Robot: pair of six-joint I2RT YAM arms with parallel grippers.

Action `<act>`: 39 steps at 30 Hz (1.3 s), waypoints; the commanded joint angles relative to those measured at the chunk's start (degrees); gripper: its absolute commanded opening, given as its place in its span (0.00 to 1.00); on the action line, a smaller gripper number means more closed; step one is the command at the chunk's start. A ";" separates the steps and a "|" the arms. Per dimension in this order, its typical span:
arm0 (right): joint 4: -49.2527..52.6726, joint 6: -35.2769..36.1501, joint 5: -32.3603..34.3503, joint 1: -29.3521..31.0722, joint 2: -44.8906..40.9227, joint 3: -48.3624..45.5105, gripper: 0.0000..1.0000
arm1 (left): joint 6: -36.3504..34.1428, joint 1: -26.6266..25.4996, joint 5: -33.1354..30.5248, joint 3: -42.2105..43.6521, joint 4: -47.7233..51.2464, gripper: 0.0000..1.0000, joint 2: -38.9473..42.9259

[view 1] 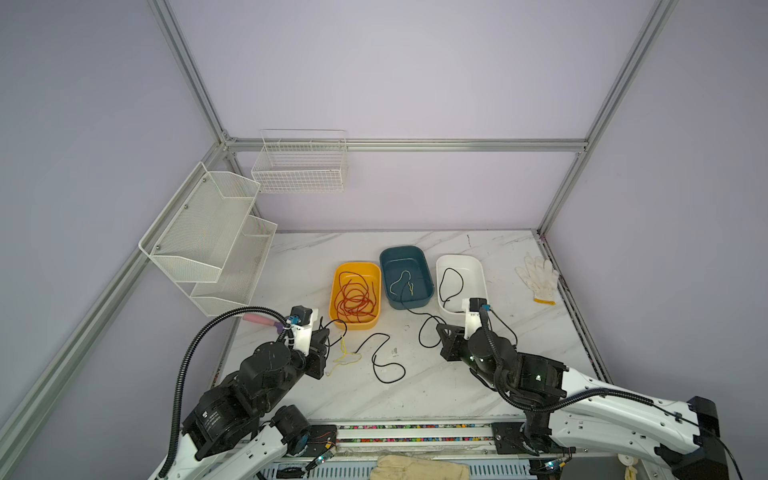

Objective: Untangle the cables
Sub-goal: 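Pull the black wire out with the right gripper and carry it over the white tub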

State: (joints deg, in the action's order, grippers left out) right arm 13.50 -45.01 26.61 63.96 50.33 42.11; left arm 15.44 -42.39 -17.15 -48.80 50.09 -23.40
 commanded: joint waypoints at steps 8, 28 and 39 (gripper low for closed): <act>6.13 11.17 -6.38 -22.81 7.75 10.74 0.00 | -0.26 0.23 2.04 2.57 -3.90 0.00 -1.33; -14.00 13.55 -19.56 -40.53 41.48 11.68 0.00 | -0.23 0.20 1.95 2.24 -3.85 0.00 -3.14; -13.54 12.94 -21.95 -41.98 45.25 13.50 0.05 | -0.19 0.29 1.85 2.13 -3.81 0.00 -3.85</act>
State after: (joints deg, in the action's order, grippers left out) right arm 0.62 -32.05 5.69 22.06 97.58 53.91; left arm 15.42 -42.39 -15.62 -47.97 48.73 -27.05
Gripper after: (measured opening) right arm 0.068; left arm 0.048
